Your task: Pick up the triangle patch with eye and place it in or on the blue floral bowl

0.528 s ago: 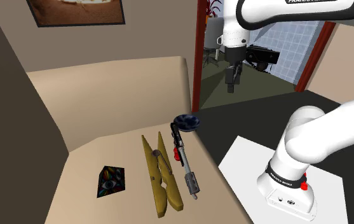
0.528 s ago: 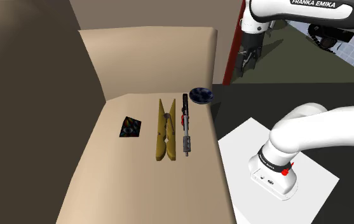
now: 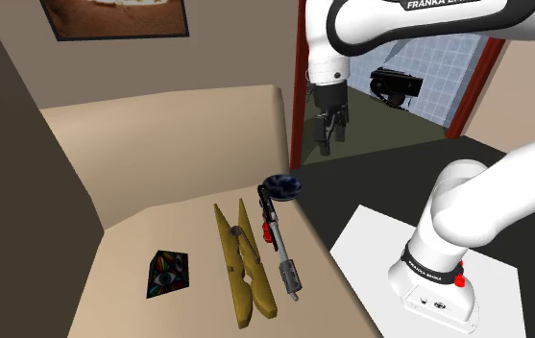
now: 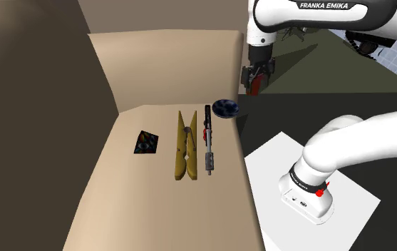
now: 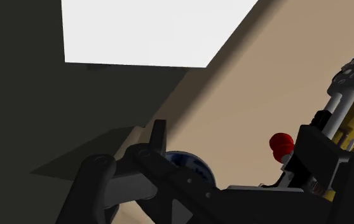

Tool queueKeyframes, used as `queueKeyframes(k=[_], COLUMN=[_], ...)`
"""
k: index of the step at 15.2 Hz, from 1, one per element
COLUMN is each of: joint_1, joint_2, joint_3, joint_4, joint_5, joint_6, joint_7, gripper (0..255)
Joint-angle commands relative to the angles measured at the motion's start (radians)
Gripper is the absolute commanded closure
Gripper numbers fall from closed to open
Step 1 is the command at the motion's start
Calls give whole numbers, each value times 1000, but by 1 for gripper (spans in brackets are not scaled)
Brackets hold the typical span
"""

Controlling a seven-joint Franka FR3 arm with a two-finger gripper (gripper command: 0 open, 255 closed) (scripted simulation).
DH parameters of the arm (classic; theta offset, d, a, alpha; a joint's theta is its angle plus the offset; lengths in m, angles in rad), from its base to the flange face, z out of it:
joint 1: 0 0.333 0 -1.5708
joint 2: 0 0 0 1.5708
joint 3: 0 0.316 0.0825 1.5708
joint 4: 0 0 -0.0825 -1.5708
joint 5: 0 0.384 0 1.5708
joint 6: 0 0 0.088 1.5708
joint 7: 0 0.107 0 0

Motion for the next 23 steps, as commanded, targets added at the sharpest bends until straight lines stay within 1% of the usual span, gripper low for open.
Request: queueKeyframes(k=[1, 7, 12, 18, 23], joint_1=[5, 22, 35, 59, 98], joint_2=[45, 221, 394, 626, 834], joint_3=[36, 143, 217, 281, 307], joint_4=[13, 102, 208, 374, 547], joint_5=[36, 129, 178, 198, 192], joint_6=[14, 61, 103, 147, 167], joint_7=[67, 269, 432, 625, 777], gripper=[0, 0, 0, 0, 0])
